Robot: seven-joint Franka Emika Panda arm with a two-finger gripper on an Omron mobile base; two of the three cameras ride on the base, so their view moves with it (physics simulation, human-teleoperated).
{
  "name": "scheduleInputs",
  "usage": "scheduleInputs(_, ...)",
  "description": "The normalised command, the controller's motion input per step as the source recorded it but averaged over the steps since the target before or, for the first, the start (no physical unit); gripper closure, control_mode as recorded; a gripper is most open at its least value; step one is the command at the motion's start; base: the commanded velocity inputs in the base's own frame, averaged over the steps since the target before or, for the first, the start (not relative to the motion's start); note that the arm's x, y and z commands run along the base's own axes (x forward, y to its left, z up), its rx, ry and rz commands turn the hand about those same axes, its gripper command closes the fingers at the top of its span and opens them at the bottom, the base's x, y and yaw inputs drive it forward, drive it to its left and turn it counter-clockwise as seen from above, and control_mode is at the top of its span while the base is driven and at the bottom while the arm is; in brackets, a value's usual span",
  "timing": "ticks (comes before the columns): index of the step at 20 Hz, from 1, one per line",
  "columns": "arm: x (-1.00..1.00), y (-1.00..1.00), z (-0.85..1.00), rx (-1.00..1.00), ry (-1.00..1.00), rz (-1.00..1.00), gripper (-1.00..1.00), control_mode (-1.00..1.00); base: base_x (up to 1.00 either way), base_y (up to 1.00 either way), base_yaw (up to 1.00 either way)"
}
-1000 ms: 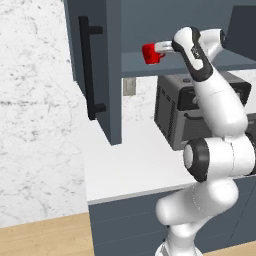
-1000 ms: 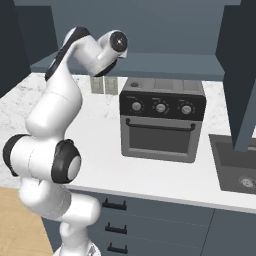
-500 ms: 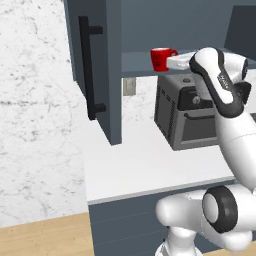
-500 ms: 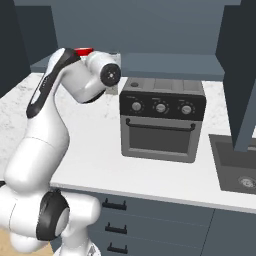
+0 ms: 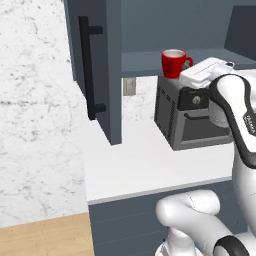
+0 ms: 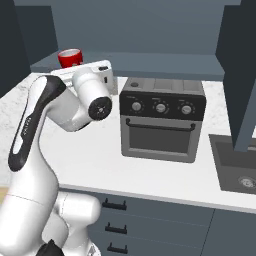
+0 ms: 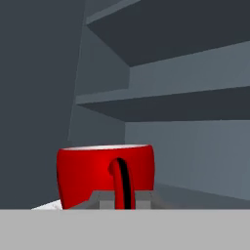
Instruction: Gather all objects into one cabinet and sort the glasses and bowls to opposite sides.
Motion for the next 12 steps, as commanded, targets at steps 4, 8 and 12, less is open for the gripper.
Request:
scheduleInputs(4, -0.67, -0.01, 0.00, 0.00, 0.01, 0.00, 1.00, -1.00, 0.00, 0.00, 0.00)
scheduleInputs(8, -0.59, -0.08, 0.00, 0.00, 0.02, 0.00, 1.00, -1.00, 0.00, 0.00, 0.00)
scheduleInputs(12, -0.73, -0.06, -0.12, 0.00, 0.00, 0.00, 1.00, -1.00, 0.00, 0.00, 0.00)
